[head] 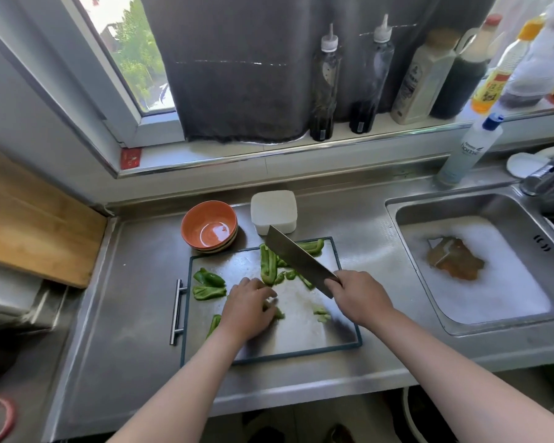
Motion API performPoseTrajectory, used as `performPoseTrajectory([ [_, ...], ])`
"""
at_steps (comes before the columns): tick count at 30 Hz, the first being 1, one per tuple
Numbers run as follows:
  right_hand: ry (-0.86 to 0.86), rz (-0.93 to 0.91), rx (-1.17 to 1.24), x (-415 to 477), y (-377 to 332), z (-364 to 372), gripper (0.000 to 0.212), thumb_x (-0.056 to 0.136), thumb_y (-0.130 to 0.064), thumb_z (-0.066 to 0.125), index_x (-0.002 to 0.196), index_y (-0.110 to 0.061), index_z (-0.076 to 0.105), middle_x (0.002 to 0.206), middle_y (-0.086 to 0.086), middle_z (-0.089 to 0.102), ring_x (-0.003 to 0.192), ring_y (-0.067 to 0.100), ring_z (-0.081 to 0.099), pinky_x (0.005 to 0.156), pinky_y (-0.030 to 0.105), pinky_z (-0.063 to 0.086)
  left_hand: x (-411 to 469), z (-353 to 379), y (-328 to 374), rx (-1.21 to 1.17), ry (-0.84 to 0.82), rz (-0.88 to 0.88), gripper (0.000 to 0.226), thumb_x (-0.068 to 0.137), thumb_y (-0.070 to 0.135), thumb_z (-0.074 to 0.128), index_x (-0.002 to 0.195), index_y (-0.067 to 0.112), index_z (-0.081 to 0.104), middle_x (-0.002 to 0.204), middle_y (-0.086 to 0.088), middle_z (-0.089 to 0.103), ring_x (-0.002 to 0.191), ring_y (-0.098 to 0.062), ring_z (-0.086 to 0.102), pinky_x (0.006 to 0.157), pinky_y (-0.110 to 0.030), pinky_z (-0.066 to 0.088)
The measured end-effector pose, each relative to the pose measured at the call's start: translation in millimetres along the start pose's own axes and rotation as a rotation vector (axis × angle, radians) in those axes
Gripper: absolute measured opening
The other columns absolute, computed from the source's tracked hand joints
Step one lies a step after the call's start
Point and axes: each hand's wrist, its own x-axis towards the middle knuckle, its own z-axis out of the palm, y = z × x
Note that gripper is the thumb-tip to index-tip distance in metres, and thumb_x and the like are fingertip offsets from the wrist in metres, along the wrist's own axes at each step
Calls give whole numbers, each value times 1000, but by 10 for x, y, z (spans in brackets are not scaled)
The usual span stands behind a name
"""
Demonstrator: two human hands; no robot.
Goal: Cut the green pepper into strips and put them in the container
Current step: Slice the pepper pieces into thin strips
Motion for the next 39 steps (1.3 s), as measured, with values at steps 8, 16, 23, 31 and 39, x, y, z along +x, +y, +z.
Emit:
performPoseTrajectory([
  [8,-46,-11,23,156,-282,269,33,102,-41,45,82,-21,62,75,-4,61,72,20,59,62,33,46,106,-150,-223,-180,-227,-10,25,87,31,73,110,22,75,103,3,57,96,-18,61,79,-25,46],
  [16,-4,44,65,300,-510,396,33,101,-40,45,83,-20,65,79,-3,65,77,21,60,68,34,50,472,-385,-692,-137,-47,-20,26,88,23,73,113,15,74,106,-4,62,96,-24,62,78,-29,47],
  [23,5,48,36,308,-682,403,32,102,-38,46,81,-20,62,76,-4,60,72,18,57,60,32,43,326,-474,-664,-149,58,152,21,90,30,67,109,24,75,102,5,66,97,-14,57,81,-30,50],
  [31,4,30,-17,242,-756,349,32,103,-39,44,79,-23,58,73,-4,62,63,16,61,61,37,53,116,-326,-432,108,-353,366,30,79,46,69,104,30,72,103,6,64,102,-17,50,84,-30,36],
  [39,20,55,16,207,-740,320,26,102,-39,45,89,-26,63,77,-6,65,61,17,65,65,39,59,282,-267,-498,96,-359,341,26,87,42,68,106,24,73,103,3,69,102,-18,56,89,-31,35],
])
